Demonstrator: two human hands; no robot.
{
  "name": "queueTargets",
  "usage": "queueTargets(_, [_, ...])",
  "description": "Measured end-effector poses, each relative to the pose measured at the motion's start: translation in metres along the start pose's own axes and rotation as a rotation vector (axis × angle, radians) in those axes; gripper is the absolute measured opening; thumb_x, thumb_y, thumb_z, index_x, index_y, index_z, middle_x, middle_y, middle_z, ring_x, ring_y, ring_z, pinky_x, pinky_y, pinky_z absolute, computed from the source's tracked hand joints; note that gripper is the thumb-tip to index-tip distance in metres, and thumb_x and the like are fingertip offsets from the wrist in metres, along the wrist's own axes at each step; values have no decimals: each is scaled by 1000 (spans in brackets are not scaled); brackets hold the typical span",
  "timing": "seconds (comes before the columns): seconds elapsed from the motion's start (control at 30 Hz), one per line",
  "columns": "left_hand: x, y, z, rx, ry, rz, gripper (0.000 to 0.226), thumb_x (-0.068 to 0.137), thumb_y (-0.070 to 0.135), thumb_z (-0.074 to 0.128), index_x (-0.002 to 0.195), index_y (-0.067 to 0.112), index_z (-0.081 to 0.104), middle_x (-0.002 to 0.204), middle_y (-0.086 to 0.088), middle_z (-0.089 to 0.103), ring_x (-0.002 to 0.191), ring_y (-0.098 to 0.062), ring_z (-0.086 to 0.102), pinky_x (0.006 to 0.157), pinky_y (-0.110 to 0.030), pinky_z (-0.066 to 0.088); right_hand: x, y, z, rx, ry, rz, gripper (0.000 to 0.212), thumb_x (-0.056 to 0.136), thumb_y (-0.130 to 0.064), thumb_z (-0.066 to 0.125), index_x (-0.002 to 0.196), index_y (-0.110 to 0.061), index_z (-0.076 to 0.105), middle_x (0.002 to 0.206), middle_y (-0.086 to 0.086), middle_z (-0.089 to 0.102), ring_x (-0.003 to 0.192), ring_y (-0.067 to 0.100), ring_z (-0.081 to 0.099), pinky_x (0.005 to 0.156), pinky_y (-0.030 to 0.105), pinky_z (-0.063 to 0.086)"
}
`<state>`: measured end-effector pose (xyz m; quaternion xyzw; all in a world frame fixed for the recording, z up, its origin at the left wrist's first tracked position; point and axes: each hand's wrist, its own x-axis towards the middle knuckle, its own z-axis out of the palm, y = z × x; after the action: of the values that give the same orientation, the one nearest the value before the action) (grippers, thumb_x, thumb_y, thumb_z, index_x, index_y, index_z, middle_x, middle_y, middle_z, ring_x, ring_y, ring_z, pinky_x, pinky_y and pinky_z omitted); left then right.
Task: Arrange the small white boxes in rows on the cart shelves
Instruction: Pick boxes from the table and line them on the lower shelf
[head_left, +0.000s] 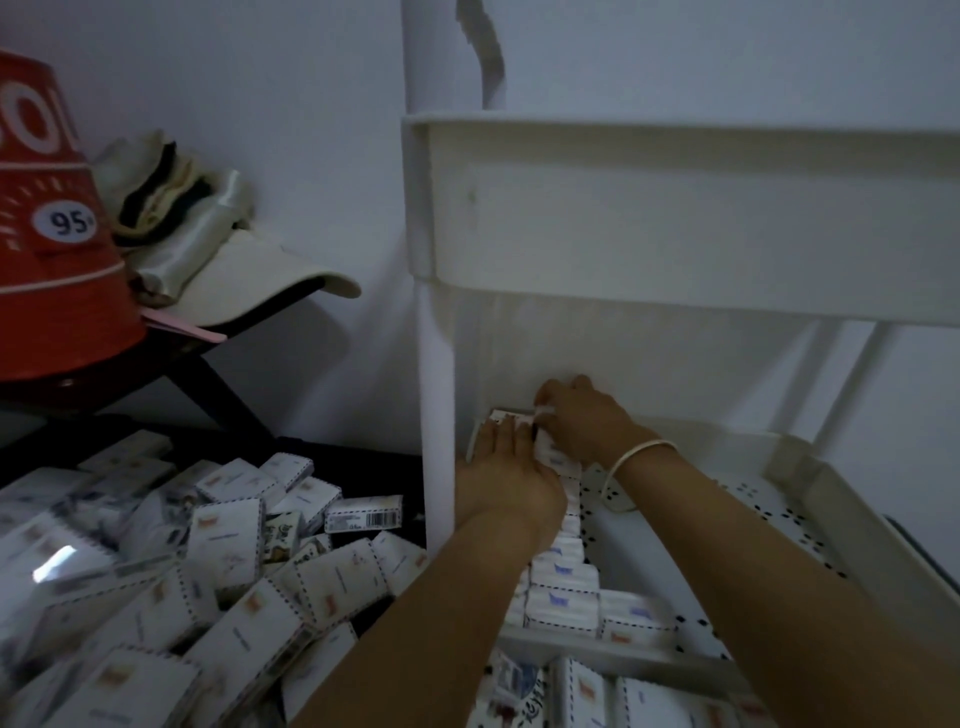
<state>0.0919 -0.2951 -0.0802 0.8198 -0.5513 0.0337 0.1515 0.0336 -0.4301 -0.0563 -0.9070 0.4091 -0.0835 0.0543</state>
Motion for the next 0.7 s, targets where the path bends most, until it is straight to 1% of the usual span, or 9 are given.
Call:
queueTargets(0.1, [-1,0,0,28,-5,4,56,103,28,22,155,16,7,163,-3,4,149,-16,2,118,-38,14,-2,-2,-2,21,26,17,32,98,-29,48,126,-13,50,121,19,43,101,37,55,88,39,49])
queueTargets(0.2, [-1,0,1,18,-7,1,55,103,28,22,155,16,8,163,-3,6,149,-17,3,118,-38,14,-4,-6,-4,-96,76,6,34,97,-29,49,129,-17,49,123,17,45,105,34,54,84,38,47])
queueTargets(0.33, [-1,0,1,44,15,23,56,102,30,22,154,13,12,162,-4,12,149,-19,9,115,-38,21,-2,-12,-1,-237,161,-169,39,92,-18,56,130,-25,52,125,10,46,117,29,43,79,33,40])
queueTargets(0.4, [-1,0,2,33,7,28,57,102,32,23,154,13,13,161,-5,14,148,-20,11,113,-38,24,-3,-15,-1,-176,98,-189,38,92,-14,54,128,-25,57,124,10,47,118,29,41,85,34,39])
queueTargets(0.5, [1,0,2,-7,-35,29,57,102,31,26,154,12,13,161,-6,15,148,-21,13,117,-39,17,-14,-15,-8,-131,29,-161,46,91,-15,53,135,-26,53,133,12,45,124,30,38,97,37,40])
queueTargets(0.57, [1,0,-2,5,-21,30,57,102,31,28,153,11,15,160,-7,19,146,-22,18,119,-39,12,-26,-17,-16,-98,49,-151,54,89,-14,55,141,-24,46,140,10,41,128,29,35,101,38,38])
queueTargets(0.63, [2,2,-9,-7,-33,42,60,101,33,35,153,10,15,159,-10,20,146,-24,17,119,-41,9,-45,-18,-26,5,84,-118,54,89,-11,55,140,-22,45,140,8,42,128,26,36,102,36,37])
queueTargets(0.67, [3,4,-15,-19,-62,53,63,100,34,41,152,8,18,158,-11,22,145,-25,19,119,-42,11,-58,-20,-31,48,106,-107,51,89,-10,54,139,-21,46,137,8,44,127,26,37,100,35,37])
queueTargets(0.7, [2,8,-23,-39,-103,74,61,98,34,46,149,6,27,153,-13,31,142,-26,27,118,-40,17,-72,-21,-35,70,141,-104,48,90,-10,53,137,-20,48,135,8,46,124,25,39,98,34,37])
